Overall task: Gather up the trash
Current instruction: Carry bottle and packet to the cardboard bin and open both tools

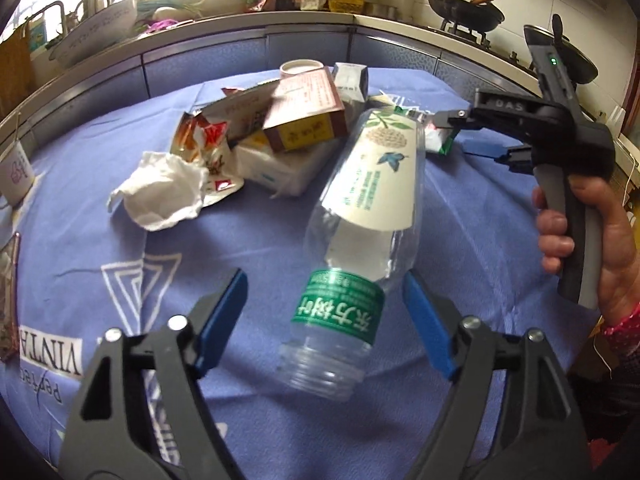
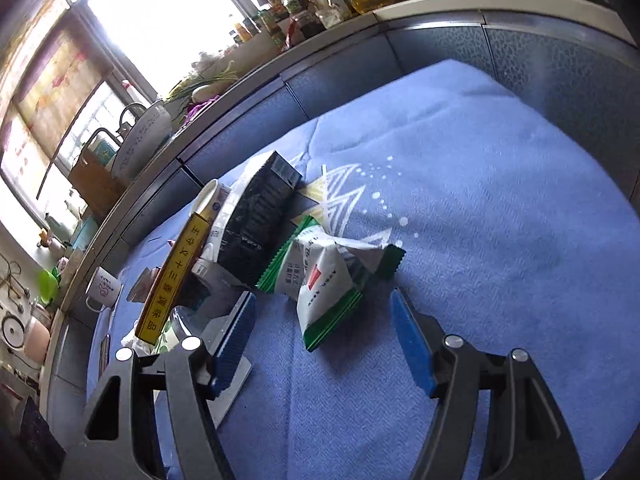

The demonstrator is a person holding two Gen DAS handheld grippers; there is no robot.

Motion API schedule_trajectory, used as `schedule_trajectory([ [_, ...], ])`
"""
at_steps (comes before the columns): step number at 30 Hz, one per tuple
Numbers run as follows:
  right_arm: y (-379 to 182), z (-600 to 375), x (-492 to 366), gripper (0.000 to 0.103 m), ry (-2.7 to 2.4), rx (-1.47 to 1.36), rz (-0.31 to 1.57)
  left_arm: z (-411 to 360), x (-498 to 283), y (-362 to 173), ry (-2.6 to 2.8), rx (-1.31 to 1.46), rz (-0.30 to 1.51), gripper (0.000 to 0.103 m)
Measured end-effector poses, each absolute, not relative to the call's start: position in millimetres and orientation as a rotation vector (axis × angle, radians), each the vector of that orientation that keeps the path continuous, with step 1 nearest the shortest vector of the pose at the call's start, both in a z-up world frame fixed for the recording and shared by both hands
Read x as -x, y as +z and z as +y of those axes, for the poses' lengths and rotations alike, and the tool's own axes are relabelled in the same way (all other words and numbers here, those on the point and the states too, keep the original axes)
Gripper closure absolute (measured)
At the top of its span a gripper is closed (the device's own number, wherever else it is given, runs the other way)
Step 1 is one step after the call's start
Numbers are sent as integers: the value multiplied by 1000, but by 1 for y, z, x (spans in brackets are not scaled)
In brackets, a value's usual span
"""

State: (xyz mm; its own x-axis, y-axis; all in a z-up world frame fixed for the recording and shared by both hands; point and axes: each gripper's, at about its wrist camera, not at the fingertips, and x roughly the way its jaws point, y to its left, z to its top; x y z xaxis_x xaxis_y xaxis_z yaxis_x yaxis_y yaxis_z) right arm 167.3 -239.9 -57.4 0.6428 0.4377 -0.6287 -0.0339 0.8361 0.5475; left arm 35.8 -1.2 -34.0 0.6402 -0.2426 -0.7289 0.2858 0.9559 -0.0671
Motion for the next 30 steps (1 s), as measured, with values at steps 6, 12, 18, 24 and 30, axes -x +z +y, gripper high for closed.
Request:
schedule_trajectory([
  [6,-65,-237,-175,94,320,-612,841,-15,-32,-37,-348,-91,838,63],
  [12,-38,-258,-133,97,322,-592,719,-16,-27,-18,-415,-29,800,64],
  [18,-23,-320,-81,97,208,-571,602,-58,-39,1,-541,-34,776,64],
  [24,-27,-400,-35,97,0,-560,537,-140,-68,14,-711,-52,752,64],
  [30,-41,-478,4,97,-206,-590,497,-245,-79,19,-901,-126,751,64],
])
